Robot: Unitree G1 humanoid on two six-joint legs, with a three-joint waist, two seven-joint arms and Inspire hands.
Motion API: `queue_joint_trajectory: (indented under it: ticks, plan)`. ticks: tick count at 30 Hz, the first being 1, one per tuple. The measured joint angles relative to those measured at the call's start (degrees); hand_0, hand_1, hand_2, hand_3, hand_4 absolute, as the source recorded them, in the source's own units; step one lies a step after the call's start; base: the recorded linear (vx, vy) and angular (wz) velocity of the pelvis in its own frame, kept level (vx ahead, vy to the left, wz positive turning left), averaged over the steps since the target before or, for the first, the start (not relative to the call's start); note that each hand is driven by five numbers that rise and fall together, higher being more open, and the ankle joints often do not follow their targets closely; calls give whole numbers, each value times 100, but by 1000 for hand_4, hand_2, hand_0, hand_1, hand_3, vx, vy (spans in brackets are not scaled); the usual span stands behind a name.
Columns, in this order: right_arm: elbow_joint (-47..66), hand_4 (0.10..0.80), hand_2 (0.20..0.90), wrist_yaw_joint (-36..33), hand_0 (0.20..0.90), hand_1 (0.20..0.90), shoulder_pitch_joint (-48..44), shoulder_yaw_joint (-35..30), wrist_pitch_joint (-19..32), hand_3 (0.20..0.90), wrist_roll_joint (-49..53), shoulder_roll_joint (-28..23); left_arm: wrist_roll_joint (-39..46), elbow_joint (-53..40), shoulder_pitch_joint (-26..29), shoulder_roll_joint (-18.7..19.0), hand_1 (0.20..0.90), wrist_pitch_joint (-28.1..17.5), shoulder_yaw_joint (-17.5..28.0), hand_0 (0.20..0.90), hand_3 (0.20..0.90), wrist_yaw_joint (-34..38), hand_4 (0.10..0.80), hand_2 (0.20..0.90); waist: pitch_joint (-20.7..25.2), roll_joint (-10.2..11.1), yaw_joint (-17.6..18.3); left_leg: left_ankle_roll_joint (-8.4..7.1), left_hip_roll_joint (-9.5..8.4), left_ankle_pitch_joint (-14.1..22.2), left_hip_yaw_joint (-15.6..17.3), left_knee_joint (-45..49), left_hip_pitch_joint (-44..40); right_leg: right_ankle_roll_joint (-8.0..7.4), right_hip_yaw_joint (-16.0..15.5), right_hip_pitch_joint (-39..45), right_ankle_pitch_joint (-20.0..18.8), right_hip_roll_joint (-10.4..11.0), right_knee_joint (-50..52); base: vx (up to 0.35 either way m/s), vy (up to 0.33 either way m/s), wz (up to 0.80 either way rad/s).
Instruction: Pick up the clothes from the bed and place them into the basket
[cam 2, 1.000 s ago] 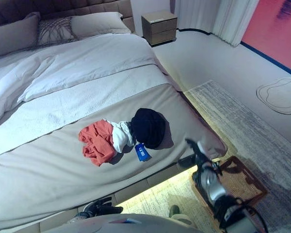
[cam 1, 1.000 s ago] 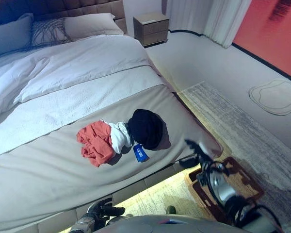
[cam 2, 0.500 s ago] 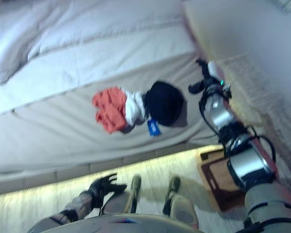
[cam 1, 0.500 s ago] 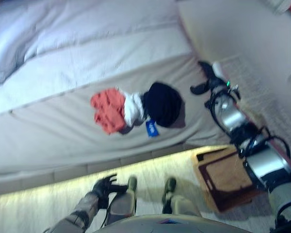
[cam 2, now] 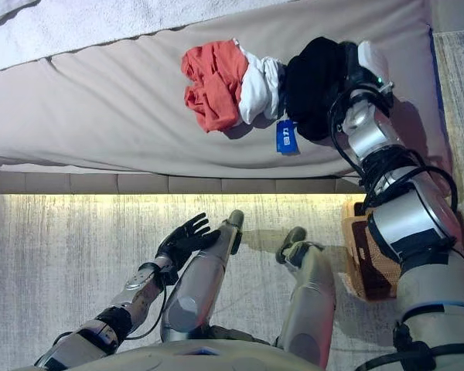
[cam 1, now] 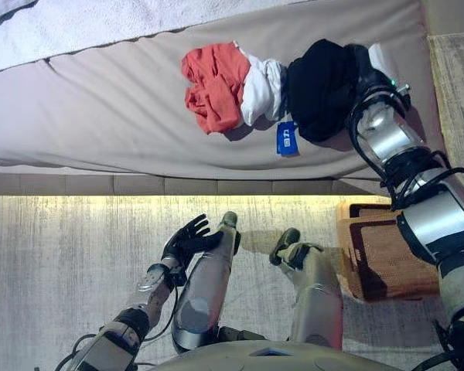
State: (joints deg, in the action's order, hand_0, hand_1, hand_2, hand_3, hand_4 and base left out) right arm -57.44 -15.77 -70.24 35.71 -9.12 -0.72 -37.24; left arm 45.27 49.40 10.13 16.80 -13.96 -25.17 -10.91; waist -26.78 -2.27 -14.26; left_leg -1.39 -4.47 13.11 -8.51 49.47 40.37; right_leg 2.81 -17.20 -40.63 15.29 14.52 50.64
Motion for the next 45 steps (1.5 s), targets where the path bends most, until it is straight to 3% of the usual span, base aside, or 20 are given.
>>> queue_joint_trajectory:
  ticks: [4, 6, 8, 9, 10, 11, 12, 14, 18, 19, 21, 28, 32, 36, 40, 45]
  plan:
    - [-124, 800, 900, 131, 900, 900, -518, 177, -135, 900, -21, -242, 343, -412, -52, 135, 900, -34, 26, 900, 900, -118, 800, 900, -179, -68, -16, -13, -77, 92, 26, 501, 535, -48, 173, -536, 32, 71, 601, -16, 35, 9]
    - [-196, 800, 900, 237, 900, 900, -618, 251, -179, 900, -28, -364, 483, -650, -176, 255, 900, -102, 71, 900, 900, -198, 800, 900, -252, -109, -29, -34, -179, 104, 39, 794, 802, -48, 409, -811, 89, 75, 826, 3, 35, 29]
    - [-320, 800, 900, 418, 900, 900, -816, 461, -179, 900, -27, -361, 600, -728, -280, 294, 900, -122, 86, 900, 900, -210, 800, 900, -286, -155, -120, -56, -192, 134, -2, 835, 974, -59, 390, -998, 86, 54, 779, 6, 5, -21]
    - [-420, 800, 900, 542, 900, 900, -900, 575, -185, 900, -21, -347, 668, -758, -356, 301, 900, -120, 78, 900, 900, -217, 800, 900, -326, -227, -211, -23, -140, 127, -30, 843, 1033, -195, 396, -1090, 173, -11, 1064, -7, -7, -29]
    - [-489, 800, 900, 606, 900, 900, -901, 567, -224, 900, 4, -327, 712, -829, -421, 353, 900, -121, 77, 900, 900, -222, 800, 900, -332, -233, -217, 9, -157, 108, -34, 914, 1081, -231, 463, -1128, 347, -24, 1534, -21, -3, 24]
    - [-570, 800, 900, 718, 900, 900, -947, 547, -328, 900, 16, -364, 799, -1052, -533, 489, 900, -133, 93, 900, 900, -248, 800, 900, -323, -208, -161, -1, -208, 107, 50, 1026, 1239, -167, 519, -904, 809, -91, 2061, -24, 4, 55]
    - [-592, 800, 900, 798, 900, 900, -1079, 552, -368, 900, 19, -409, 885, -1168, -563, 515, 900, -160, 127, 900, 900, -269, 800, 900, -340, -238, -143, -20, -242, 112, 94, 1063, 1360, 82, 555, -937, 1245, -138, 1978, -32, 2, 73]
    - [-683, 800, 900, 992, 900, 900, -1348, 577, -362, 900, 30, -425, 1099, -1261, -664, 509, 900, -217, 195, 900, 900, -340, 800, 900, -358, -293, -195, -13, -279, 225, 101, 1325, 1525, 6, 522, -1231, 1212, -198, 1873, -30, -20, 16]
    - [-703, 800, 900, 1456, 900, 900, -1346, 584, -384, 900, 213, -450, 1109, -1290, -853, 518, 900, -216, 228, 900, 900, -375, 800, 900, -380, -303, -285, -18, -317, 182, -36, 1180, 1524, 9, 398, -1198, 1210, -223, 1769, -18, -46, -8]
    - [-703, 380, 540, 1545, 540, 540, -1347, 584, -379, 480, 260, -500, 1109, -1302, -848, 518, 900, -217, 251, 900, 900, -381, 800, 900, -380, -303, -288, -17, -312, 180, -46, 1126, 1519, 10, 391, -1184, 1210, -223, 1712, 2, -36, 14]
    - [-703, 100, 300, 1581, 300, 300, -1347, 581, -369, 200, 416, -548, 1109, -1376, -863, 528, 900, -220, 258, 900, 900, -382, 800, 900, -381, -301, -295, -17, -306, 177, -40, 1047, 1498, 12, 385, -1164, 1208, -224, 1646, 17, -41, 8]
    - [-881, 100, 300, 1640, 300, 300, -1316, 579, -283, 200, 753, -523, 1106, -1492, -968, 536, 900, -256, 260, 900, 900, -403, 800, 900, -382, -294, -266, 31, -254, -2, 11, 714, 923, -9, 382, -612, 1173, -261, 1303, 41, -8, -7]
    - [-909, 100, 300, 1641, 300, 300, -1290, 561, -283, 200, 864, -524, 1100, -1504, -1051, 535, 900, -253, 251, 900, 900, -410, 800, 900, -380, -289, -233, 28, -229, -135, 11, 489, 513, -10, 394, -190, 946, -330, 983, 64, 26, -7]
    - [-942, 100, 300, 1632, 300, 300, -1283, 526, -289, 200, 871, -536, 1077, -1530, -1120, 535, 900, -249, 259, 900, 900, -383, 800, 900, -371, -272, -168, 1, -207, -161, 82, 157, -38, 87, 406, 350, 678, -344, 572, 106, 8, -6]
    - [-1002, 100, 300, 1635, 300, 300, -1262, 504, -342, 200, 879, -621, 917, -1542, -1145, 535, 900, -236, 286, 900, 900, -299, 800, 900, -357, -244, -173, -2, -144, -168, 121, -244, -670, 42, 408, 949, 521, -414, 117, 120, 0, -13]
    - [-1012, 100, 300, 1599, 300, 300, -1132, 31, -334, 200, 918, -834, 662, -1540, -1130, 571, 900, -127, 514, 900, 900, -182, 800, 900, -241, -2, -129, -3, -46, -168, 237, -659, -1386, 29, 444, 1597, 410, -489, -360, 145, -30, -13]
